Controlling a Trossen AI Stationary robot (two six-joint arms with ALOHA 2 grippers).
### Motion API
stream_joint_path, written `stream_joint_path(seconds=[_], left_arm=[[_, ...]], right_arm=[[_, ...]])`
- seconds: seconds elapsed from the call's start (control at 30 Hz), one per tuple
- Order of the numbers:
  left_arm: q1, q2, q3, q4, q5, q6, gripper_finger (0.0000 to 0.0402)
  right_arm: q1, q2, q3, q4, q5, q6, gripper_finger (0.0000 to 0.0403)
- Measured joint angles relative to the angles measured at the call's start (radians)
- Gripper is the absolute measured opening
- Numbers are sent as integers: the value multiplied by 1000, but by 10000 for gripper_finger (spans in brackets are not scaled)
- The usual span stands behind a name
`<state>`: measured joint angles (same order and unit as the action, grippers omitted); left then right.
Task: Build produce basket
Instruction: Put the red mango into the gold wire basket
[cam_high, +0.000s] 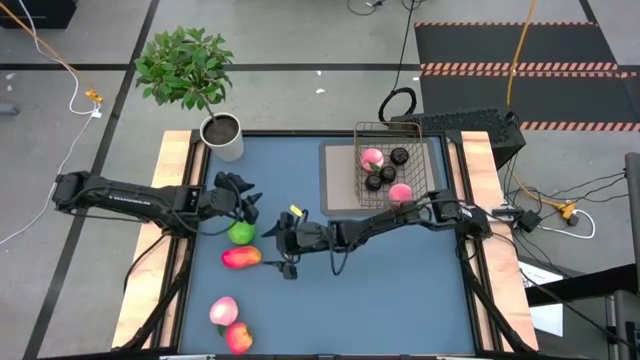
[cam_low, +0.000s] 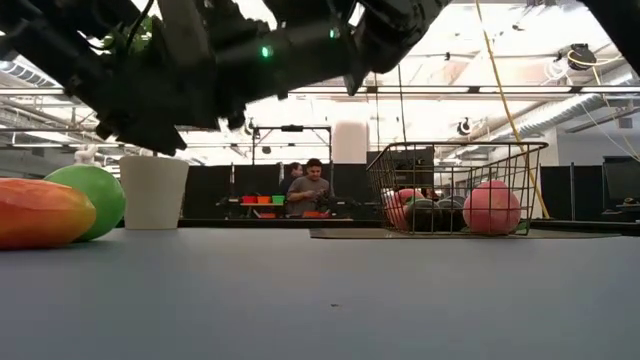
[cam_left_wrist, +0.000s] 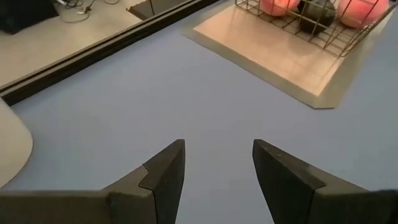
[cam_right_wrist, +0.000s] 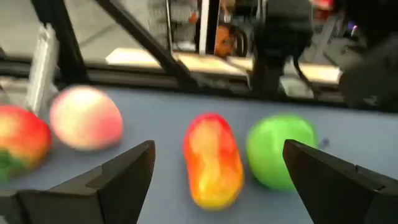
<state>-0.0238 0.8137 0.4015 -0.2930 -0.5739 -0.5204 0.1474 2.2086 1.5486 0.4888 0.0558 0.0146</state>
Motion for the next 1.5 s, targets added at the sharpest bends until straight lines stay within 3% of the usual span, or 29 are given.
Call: stream_joint_path(seconds=[0.17, 0.53, 0.67, 0.77, 0.93, 1.03, 1.1, 1.23, 1.5], left_arm=[[8, -6, 0, 10, -3, -13, 191], [91, -4, 0, 9, -10, -8, 191], [101, -6, 0, 11, -9, -14, 191], [109, -23, 0, 13, -9, -14, 191], [115, -83, 1, 1, -6, -13, 191], [116, -127, 0, -29, -21, 11, 191], [116, -152, -2, -30, -14, 4, 191], [115, -190, 0, -38, -3, -4, 191], [115, -195, 1, 13, -6, 52, 191]], right_arm=[[-18, 0, 0, 95, 76, -2, 350], [-92, 118, 25, 59, 60, 69, 350], [-147, 141, 132, 67, -26, 123, 350], [-170, 186, 222, -7, -104, 128, 350], [-166, 272, 415, -194, -120, 130, 358], [-168, 330, 511, -244, -186, 151, 372], [-169, 351, 528, -255, -214, 167, 388], [-170, 365, 528, -236, -173, 183, 397], [-198, 376, 529, -217, -267, 183, 399]])
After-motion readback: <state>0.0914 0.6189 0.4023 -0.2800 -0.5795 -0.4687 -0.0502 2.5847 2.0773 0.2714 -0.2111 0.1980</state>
